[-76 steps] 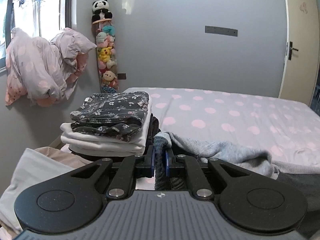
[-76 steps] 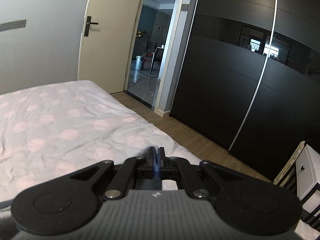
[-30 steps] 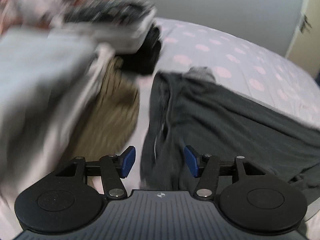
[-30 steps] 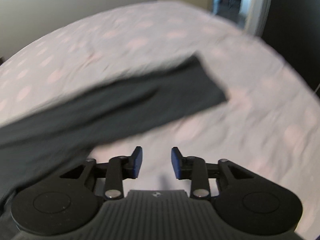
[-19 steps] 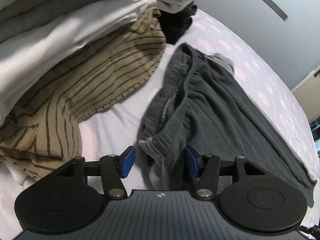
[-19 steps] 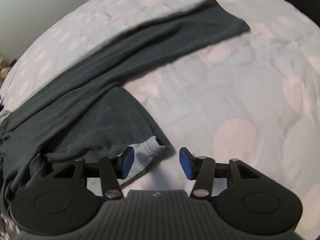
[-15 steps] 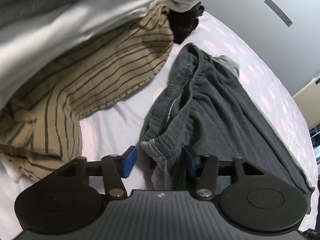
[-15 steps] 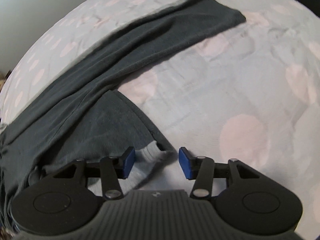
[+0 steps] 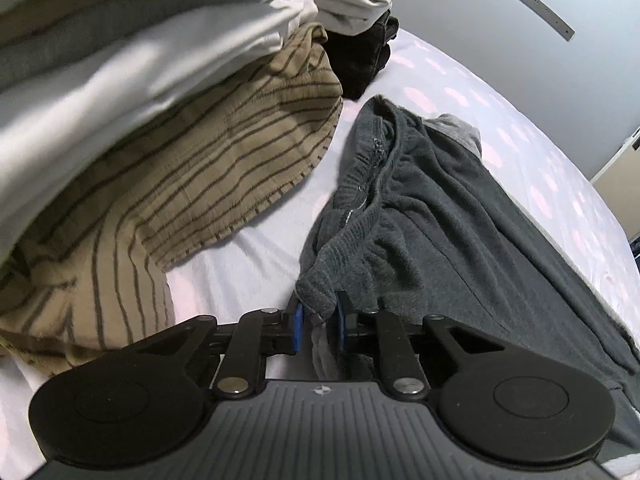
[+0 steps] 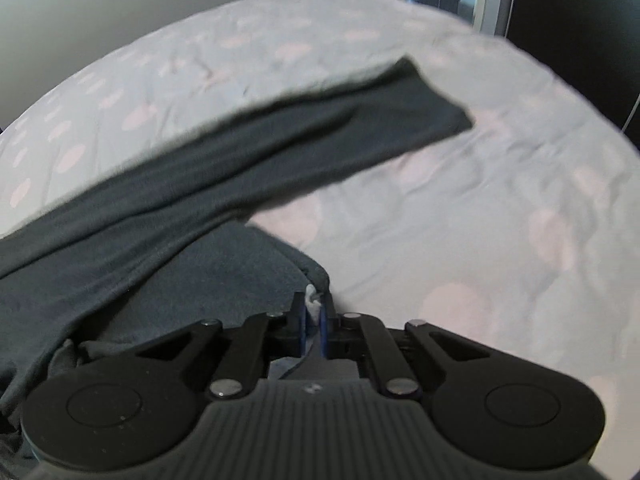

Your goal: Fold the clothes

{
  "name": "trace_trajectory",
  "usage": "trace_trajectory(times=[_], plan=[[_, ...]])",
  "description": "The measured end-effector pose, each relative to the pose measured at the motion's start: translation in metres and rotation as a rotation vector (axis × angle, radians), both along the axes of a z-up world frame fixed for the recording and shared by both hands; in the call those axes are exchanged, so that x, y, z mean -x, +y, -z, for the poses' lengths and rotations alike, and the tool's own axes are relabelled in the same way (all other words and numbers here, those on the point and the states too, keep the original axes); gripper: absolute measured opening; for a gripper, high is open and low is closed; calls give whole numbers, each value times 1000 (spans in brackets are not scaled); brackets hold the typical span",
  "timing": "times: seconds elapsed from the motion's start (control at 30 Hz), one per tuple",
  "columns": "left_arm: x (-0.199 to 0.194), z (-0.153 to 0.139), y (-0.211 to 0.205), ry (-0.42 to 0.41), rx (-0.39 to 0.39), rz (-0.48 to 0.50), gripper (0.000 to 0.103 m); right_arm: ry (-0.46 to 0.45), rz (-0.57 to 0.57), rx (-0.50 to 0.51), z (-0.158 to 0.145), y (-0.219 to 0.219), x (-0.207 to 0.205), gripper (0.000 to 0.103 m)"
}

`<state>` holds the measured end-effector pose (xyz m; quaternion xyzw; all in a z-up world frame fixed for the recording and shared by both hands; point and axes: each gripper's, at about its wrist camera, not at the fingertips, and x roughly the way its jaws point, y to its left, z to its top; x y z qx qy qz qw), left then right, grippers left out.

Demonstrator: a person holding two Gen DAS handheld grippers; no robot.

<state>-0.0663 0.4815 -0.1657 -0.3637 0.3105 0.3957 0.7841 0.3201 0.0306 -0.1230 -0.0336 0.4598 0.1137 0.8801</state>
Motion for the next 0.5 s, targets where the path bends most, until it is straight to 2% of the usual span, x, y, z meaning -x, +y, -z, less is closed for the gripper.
trace_trajectory(times=[0.17, 0.27, 0.37, 0.5], plan=[[6, -1, 3, -13, 15, -12, 17, -127, 46, 103, -52, -39, 9, 7], [6, -1, 3, -6, 18, -11, 17, -169, 149, 159, -73, -87, 0, 7], [5, 0, 3, 12, 25, -10, 16, -166, 292, 202, -77, -141, -11, 7], [5, 2, 4, 36, 40, -16, 15, -150, 445, 278, -59, -193, -20, 7]])
